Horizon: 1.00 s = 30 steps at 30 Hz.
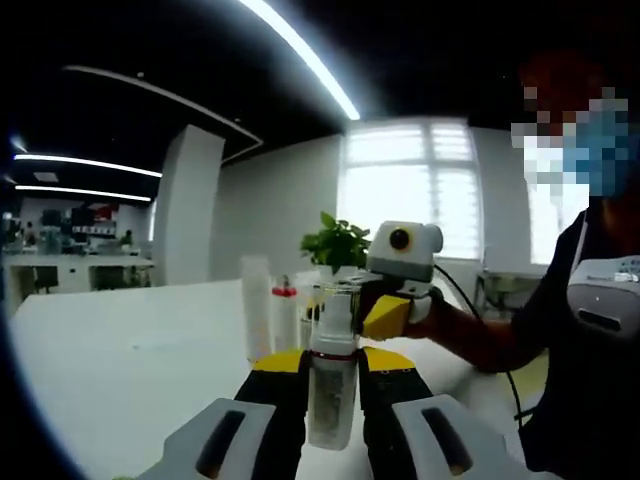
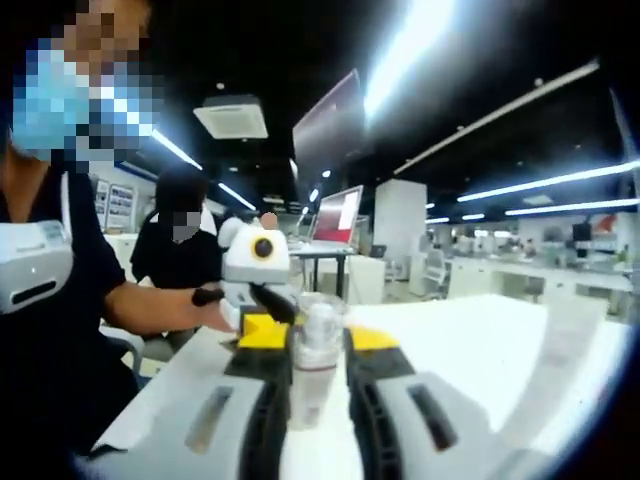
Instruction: Arrange the skincare products in the storage area until every visible bottle or jar stands upright without overlapping.
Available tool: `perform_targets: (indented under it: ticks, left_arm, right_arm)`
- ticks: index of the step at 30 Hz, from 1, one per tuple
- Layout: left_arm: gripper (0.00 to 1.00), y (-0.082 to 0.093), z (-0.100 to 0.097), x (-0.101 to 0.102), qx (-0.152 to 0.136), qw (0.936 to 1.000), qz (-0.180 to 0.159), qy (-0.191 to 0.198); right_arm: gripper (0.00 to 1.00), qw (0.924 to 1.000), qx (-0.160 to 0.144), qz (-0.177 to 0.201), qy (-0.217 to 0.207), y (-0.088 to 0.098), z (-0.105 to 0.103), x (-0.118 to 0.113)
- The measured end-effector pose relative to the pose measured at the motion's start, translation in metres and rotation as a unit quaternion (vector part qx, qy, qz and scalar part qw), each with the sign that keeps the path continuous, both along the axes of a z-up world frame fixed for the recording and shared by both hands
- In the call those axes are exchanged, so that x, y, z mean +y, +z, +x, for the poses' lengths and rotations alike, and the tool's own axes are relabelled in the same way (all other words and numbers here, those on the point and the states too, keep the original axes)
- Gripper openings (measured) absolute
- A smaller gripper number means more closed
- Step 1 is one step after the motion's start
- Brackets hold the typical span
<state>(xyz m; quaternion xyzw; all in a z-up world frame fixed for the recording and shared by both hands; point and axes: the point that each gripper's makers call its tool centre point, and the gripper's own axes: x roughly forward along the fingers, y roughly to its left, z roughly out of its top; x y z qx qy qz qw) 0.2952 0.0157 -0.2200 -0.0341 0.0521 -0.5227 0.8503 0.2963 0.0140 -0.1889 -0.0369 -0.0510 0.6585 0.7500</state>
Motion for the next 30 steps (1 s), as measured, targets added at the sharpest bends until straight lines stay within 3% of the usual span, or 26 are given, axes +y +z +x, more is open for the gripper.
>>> perform_targets:
  ticks: [30]
  left_arm:
    - [0.18, -0.008, 0.031, -0.028, -0.009, 0.9996, -0.023, -0.016]
  right_arm:
    - [0.2, 0.9971, -0.022, -0.029, -0.067, -0.007, 0.03, -0.028]
